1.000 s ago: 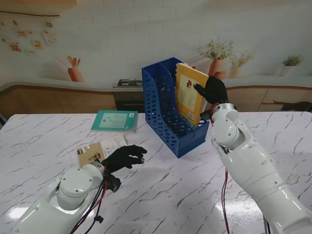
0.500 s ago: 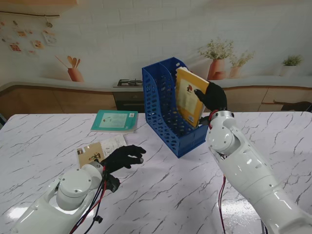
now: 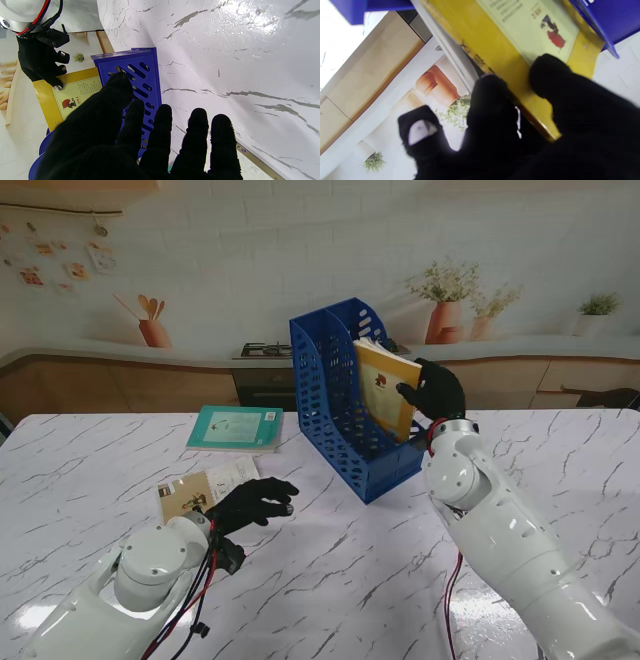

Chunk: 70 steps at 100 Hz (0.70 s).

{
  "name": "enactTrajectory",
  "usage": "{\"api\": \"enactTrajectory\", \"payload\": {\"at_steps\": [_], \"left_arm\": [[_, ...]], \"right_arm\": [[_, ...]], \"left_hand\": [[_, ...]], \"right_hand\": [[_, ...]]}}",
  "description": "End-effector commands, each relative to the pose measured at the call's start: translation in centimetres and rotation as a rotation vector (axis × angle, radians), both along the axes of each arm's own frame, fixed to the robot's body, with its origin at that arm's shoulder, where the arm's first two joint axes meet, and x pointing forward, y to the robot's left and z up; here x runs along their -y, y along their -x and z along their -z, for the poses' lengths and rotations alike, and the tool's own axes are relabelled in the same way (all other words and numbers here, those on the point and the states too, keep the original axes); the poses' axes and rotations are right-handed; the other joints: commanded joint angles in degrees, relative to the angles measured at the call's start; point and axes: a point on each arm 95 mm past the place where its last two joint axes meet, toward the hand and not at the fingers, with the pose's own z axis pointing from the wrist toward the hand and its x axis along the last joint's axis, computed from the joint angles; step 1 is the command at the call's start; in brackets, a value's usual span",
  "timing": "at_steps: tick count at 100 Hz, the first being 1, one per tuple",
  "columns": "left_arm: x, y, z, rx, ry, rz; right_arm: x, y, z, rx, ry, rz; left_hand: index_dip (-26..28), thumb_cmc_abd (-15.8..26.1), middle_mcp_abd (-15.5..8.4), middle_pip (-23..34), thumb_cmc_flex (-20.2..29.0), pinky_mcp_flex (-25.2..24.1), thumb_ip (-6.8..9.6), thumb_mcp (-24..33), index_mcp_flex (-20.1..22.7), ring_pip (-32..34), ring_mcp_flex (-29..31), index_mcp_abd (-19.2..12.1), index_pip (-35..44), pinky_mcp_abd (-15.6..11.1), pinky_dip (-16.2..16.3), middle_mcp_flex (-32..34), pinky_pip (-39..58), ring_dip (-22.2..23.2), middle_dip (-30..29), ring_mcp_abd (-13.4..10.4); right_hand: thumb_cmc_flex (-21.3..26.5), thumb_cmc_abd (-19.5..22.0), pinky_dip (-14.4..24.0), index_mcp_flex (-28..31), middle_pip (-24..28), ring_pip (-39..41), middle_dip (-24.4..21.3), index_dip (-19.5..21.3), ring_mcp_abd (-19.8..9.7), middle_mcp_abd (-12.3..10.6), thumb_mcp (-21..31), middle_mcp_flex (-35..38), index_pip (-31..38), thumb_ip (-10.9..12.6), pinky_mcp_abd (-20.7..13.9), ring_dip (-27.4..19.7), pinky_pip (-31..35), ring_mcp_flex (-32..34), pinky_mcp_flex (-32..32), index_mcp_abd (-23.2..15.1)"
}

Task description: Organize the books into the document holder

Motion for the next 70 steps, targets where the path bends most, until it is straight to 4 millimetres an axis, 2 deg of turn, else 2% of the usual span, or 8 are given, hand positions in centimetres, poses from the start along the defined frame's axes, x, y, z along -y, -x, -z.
{"api": "enactTrajectory", "payload": {"at_steps": [1, 26, 46, 56, 60, 70], "left_arm": [[0.27, 0.22, 0.10, 0.006, 0.014, 0.018], [0.30, 0.17, 0.10, 0.008, 0.015, 0.022], [0.32, 0.21, 0.15, 0.007, 0.016, 0.020], [0.34, 0.21, 0.15, 0.007, 0.015, 0.019], [0.33, 0.20, 0.15, 0.007, 0.014, 0.018], [0.33, 0.19, 0.14, 0.008, 0.014, 0.018]], "right_arm": [[-0.40, 0.30, 0.15, -0.008, 0.000, -0.003], [-0.54, 0.69, 0.27, -0.025, 0.007, 0.018], [-0.60, 0.82, 0.25, -0.025, 0.007, 0.011], [-0.64, 0.97, 0.24, -0.028, 0.006, 0.005], [-0.65, 1.05, 0.24, -0.028, 0.007, 0.001], [-0.62, 1.20, 0.20, -0.029, 0.012, -0.008]], "left_hand": [[0.5, 1.3, -1.6, 0.9, -0.6, 0.2, 1.73, -1.1, -0.3, -0.1, 0.1, -0.9, 0.6, -0.5, -0.3, 1.0, -0.9, 0.4, 0.4, -1.5], [0.4, 1.3, -1.5, 0.9, -0.6, 0.3, 1.76, -1.0, -0.2, 0.0, 0.2, -0.7, 0.7, -0.6, -0.2, 0.9, -0.8, 0.5, 0.4, -1.4], [0.4, 1.4, -1.5, 1.0, -0.6, 0.3, 1.75, -1.1, -0.1, 0.1, 0.3, -0.7, 0.7, -0.6, -0.2, 1.0, -0.8, 0.5, 0.4, -1.4], [0.4, 1.4, -1.5, 1.0, -0.6, 0.4, 1.76, -1.0, -0.1, 0.2, 0.4, -0.7, 0.6, -0.5, -0.2, 1.1, -0.8, 0.5, 0.5, -1.4], [0.4, 1.4, -1.5, 1.0, -0.6, 0.4, 1.75, -1.0, -0.1, 0.2, 0.4, -0.6, 0.6, -0.5, -0.2, 1.0, -0.7, 0.5, 0.4, -1.5], [0.3, 1.4, -1.5, 0.9, -0.6, 0.4, 1.75, -1.0, -0.1, 0.2, 0.4, -0.6, 0.6, -0.5, -0.2, 1.0, -0.7, 0.5, 0.4, -1.4]], "right_hand": [[5.3, 0.4, 1.1, -1.8, -0.2, -6.1, 0.3, 0.6, -0.9, -0.8, 7.6, -0.2, 5.5, 1.2, -24.5, -1.0, 2.8, -3.1, 0.0, -8.9], [1.2, -0.6, 1.3, -2.7, -2.6, -8.2, 0.3, 0.6, 0.1, 0.8, 4.3, -4.3, 4.4, 0.7, -24.1, -1.5, 1.9, -6.3, -2.8, -7.7], [-0.1, -1.5, 1.9, -4.8, -5.6, -11.9, -1.6, -3.0, 1.6, 1.8, 2.9, -7.4, 0.4, 0.9, -22.3, -2.6, -0.7, -8.7, -6.5, -5.2], [-1.5, -1.6, 2.8, -5.7, -7.4, -15.5, -4.1, -6.2, 3.0, 2.3, 2.4, -10.1, -2.3, 0.8, -20.2, -3.5, -3.7, -10.9, -10.0, -3.3], [-2.6, -0.9, 3.8, -5.6, -8.1, -17.3, -6.6, -6.3, 3.5, 2.4, 1.9, -11.2, -5.0, 1.2, -19.5, -3.9, -5.3, -11.7, -11.3, -2.4], [-4.2, 0.2, 3.9, -5.1, -9.1, -20.4, -8.3, -6.1, 4.6, 2.6, 1.0, -11.8, -8.9, 1.9, -17.7, -5.0, -8.0, -12.5, -13.5, -1.2]]}}
